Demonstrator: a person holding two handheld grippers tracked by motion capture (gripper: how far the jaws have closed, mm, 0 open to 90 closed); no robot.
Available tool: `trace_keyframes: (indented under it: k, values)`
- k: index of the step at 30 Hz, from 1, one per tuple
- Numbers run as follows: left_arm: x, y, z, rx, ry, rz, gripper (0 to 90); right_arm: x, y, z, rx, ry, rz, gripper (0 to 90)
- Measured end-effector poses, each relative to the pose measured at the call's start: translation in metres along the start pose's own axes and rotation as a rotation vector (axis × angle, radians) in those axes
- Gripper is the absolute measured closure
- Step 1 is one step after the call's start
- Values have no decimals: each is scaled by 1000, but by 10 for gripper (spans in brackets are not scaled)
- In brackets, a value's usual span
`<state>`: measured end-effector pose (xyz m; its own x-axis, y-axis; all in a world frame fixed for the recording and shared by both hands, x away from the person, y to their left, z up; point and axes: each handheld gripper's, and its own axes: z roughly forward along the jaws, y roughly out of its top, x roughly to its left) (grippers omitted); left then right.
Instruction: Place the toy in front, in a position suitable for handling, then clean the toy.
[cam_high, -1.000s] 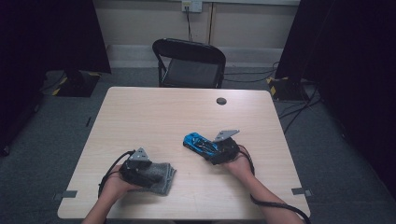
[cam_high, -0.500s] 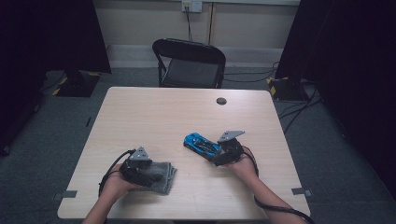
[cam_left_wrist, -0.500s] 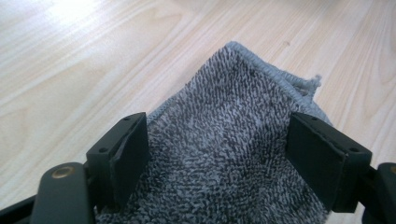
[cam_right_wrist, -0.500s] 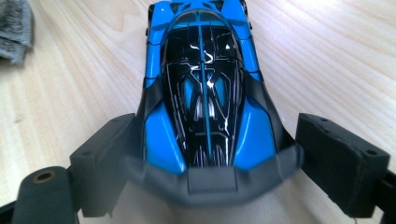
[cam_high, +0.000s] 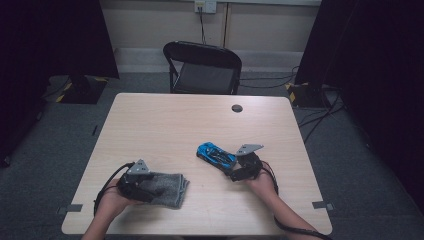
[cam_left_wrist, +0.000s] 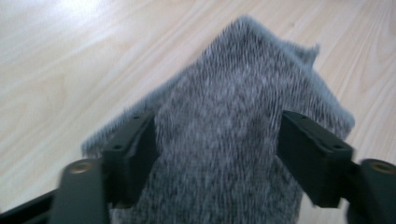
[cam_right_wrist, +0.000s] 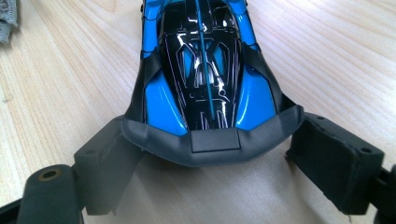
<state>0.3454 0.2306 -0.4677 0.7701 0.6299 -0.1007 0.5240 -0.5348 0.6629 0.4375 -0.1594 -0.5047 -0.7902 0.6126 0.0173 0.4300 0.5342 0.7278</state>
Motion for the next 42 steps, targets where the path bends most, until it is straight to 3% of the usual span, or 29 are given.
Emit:
trace_keyframes:
  k: [3, 8, 14, 20, 24, 32, 41, 42]
  values:
    - [1, -6, -1, 14, -8, 4, 391, 1, 0, 0, -2, -4, -5, 182]
    - [0, -10, -4, 4, 2, -3, 431, 3, -1, -2, -16, 9, -13, 250]
    - [3, -11, -6, -2, 18, -4, 405, 3, -1, -2, -16, 7, -10, 239]
    - [5, -10, -5, 3, 35, 0, 361, 0, 2, 3, -2, 15, -23, 167]
    - [4, -9, -5, 5, 29, 3, 359, 0, 2, 2, -13, 26, -26, 237]
    - [5, -9, -8, -1, 14, -10, 430, -1, 2, 2, -14, 35, -35, 242]
    - [5, -8, -1, 2, 2, 20, 433, -1, 2, 2, -14, 35, -36, 242]
    - [5, -8, -1, 2, 2, 20, 389, -1, 2, 2, -14, 35, -36, 242]
